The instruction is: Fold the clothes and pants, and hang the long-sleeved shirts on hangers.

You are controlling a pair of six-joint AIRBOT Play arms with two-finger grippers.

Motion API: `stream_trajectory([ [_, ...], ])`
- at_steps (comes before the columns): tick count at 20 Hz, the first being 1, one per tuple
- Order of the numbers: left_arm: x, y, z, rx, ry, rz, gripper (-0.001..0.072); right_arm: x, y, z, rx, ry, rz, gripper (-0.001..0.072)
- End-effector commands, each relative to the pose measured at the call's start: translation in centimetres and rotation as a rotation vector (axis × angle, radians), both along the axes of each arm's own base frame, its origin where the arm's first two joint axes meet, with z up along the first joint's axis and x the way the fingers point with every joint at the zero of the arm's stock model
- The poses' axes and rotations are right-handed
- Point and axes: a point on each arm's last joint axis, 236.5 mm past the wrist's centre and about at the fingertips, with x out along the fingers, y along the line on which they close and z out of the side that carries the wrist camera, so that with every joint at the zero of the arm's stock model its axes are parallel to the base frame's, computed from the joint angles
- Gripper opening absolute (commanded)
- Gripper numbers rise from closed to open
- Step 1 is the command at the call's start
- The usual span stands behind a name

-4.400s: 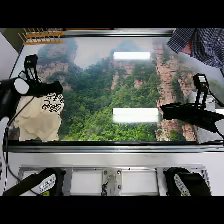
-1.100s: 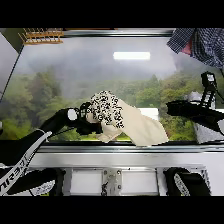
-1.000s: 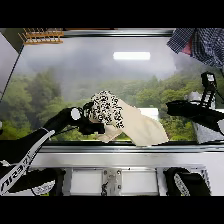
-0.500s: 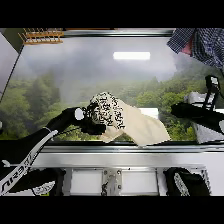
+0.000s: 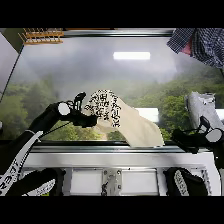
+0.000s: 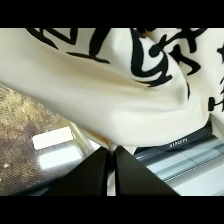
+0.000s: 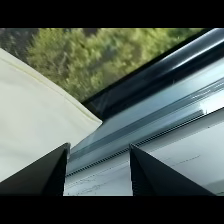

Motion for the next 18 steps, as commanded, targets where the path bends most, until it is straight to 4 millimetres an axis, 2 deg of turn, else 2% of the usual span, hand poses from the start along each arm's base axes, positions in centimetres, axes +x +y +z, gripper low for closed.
stream_trajectory([
  [1, 0.5, 0.2, 0.3, -0.004, -0.023, 0.003, 0.0009, -1.2, 2.9, -2.4, 0.106, 0.056, -0.039, 0.0401],
  [6, 0.8, 0.1, 0.3, -0.004, -0.033, 0.007, 0.0009, -1.3, 5.2, -4.0, 0.114, 0.108, 0.002, 0.0401],
  [13, 0.8, 0.2, 0.3, -0.004, -0.037, 0.007, 0.0008, 1.8, 8.5, -4.6, 0.154, 0.015, 0.019, 0.0401],
  [18, 0.8, 0.1, 0.3, -0.005, -0.036, 0.007, 0.0008, 1.8, 9.3, -5.3, 0.153, 0.024, 0.042, 0.0387],
])
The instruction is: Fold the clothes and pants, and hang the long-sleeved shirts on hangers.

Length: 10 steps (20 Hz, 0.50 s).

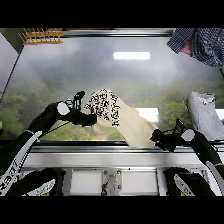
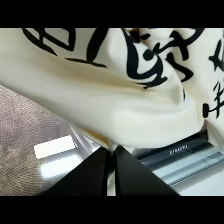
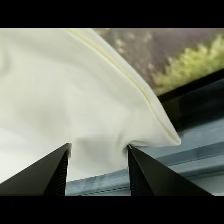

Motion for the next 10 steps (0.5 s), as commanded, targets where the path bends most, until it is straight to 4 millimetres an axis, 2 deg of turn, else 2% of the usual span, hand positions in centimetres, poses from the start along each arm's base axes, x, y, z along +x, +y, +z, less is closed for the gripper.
stream_trajectory([
  [1, 0.1, 0.0, 0.1, -0.001, -0.001, 0.002, 0.0009, 0.3, 0.3, -0.5, -0.004, -0.006, 0.003, 0.0383],
  [3, 0.1, 0.0, 0.1, 0.0, -0.002, 0.002, 0.0008, 0.5, 0.3, -0.5, -0.009, -0.018, 0.017, 0.0179],
  [5, 0.1, 0.1, 0.1, 0.0, -0.002, 0.003, 0.0008, 0.7, 0.1, -0.5, -0.019, -0.031, 0.028, 0.0123],
  [6, 0.3, 0.2, 0.2, -0.001, -0.008, 0.006, 0.0008, 1.2, 0.0, -0.1, -0.032, -0.062, 0.072, 0.0008],
  [8, 1.5, 1.5, 1.8, -0.013, -0.055, 0.034, 0.0008, 3.4, -0.9, 2.4, -0.086, -0.154, 0.143, 0.0006],
  [9, 2.7, 2.6, 3.9, -0.026, -0.099, 0.062, 0.0008, 5.1, -1.9, 4.5, -0.145, -0.216, 0.182, 0.0006],
  [10, 4.1, 3.9, 6.5, -0.04, -0.158, 0.092, 0.0008, 7.2, -3.2, 7.7, -0.222, -0.295, 0.222, 0.0006],
])
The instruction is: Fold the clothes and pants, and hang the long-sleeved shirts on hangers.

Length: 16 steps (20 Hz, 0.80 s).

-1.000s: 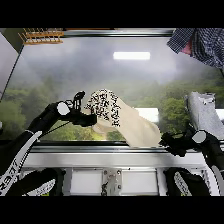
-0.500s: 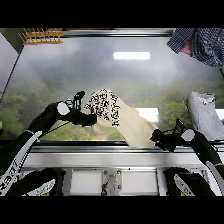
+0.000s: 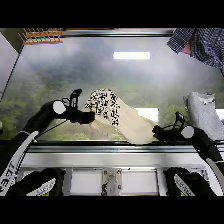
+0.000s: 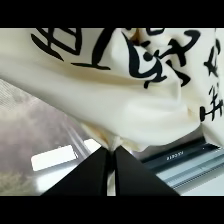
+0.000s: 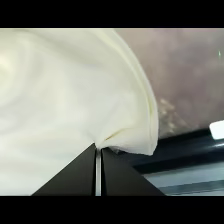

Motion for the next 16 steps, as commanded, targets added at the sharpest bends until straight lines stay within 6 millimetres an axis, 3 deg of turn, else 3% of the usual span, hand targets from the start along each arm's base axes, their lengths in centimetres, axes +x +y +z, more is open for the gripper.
stream_trajectory([
  [1, 3.3, 3.7, 7.1, -0.029, -0.158, 0.071, 0.0008, 5.3, -3.8, 8.7, -0.22, -0.232, 0.121, 0.0006],
  [3, 5.1, 7.0, 15.4, -0.044, -0.329, 0.14, 0.0008, 8.9, -5.9, 18.5, -0.354, -0.447, 0.139, 0.0006],
  [5, 5.0, 10.0, 24.1, -0.04, -0.532, 0.206, 0.0008, 10.8, -6.7, 28.9, -0.428, -0.677, 0.119, 0.0006],
  [7, 3.1, 12.2, 32.2, -0.02, -0.744, 0.267, 0.0008, 10.6, -6.8, 38.3, -0.448, -0.887, 0.074, 0.0006],
  [9, -0.3, 13.4, 38.9, 0.005, -0.937, 0.313, 0.0008, 9.3, -6.8, 45.6, -0.459, -1.06, 0.034, 0.0006],
  [12, -5.5, 14.0, 45.6, 0.043, -1.152, 0.365, 0.0008, 6.6, -6.8, 52.6, -0.471, -1.261, -0.013, 0.0006],
  [14, -8.5, 14.2, 48.4, 0.072, -1.263, 0.403, 0.0008, 4.8, -6.8, 55.3, -0.475, -1.362, -0.04, 0.0006],
  [16, -10.7, 14.3, 50.1, 0.084, -1.331, 0.444, 0.0008, 3.3, -6.9, 56.9, -0.477, -1.42, -0.055, 0.0006],
])
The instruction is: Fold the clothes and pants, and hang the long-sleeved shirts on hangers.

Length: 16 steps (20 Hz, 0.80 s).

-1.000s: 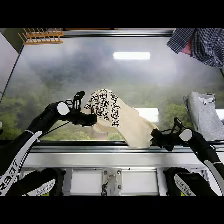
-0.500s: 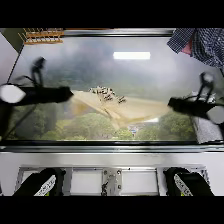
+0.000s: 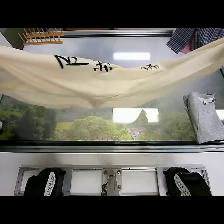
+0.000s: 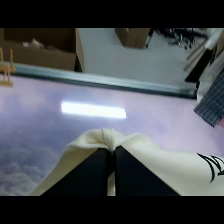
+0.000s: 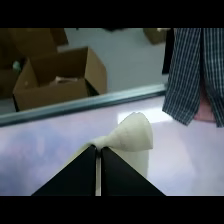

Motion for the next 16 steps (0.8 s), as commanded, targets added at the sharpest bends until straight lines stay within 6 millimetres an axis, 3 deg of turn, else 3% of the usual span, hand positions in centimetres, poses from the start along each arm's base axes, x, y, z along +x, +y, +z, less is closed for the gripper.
stream_trajectory([
  [1, -5.0, 0.0, 4.2, 0.006, -0.161, 0.081, 0.0008, -3.3, -0.2, 4.7, -0.006, -0.161, -0.007, 0.0006],
  [5, -5.2, 0.0, 3.4, -0.045, -0.125, 0.091, 0.0008, -4.2, -0.2, 5.5, -0.005, -0.193, -0.007, 0.0005],
  [7, -3.4, 0.3, 0.2, -0.085, 0.003, 0.08, 0.0008, -2.8, -0.1, 4.7, -0.002, -0.164, -0.004, 0.0006],
  [9, -0.5, 0.9, -5.7, -0.144, 0.224, 0.062, 0.0008, 0.1, 0.3, 2.2, 0.011, -0.07, 0.013, 0.0005],
  [11, 2.2, 1.7, -13.2, -0.203, 0.473, 0.043, 0.0008, 4.7, 1.0, -2.9, 0.019, 0.106, 0.04, 0.0006],
  [14, 6.7, 2.2, -24.4, -0.28, 0.755, 0.016, 0.0008, 12.6, 1.4, -14.1, -0.015, 0.43, 0.063, 0.0006],
  [16, 11.0, 2.2, -29.8, -0.284, 0.804, 0.005, 0.0008, 17.9, 1.3, -20.8, -0.025, 0.547, 0.061, 0.0006],
])
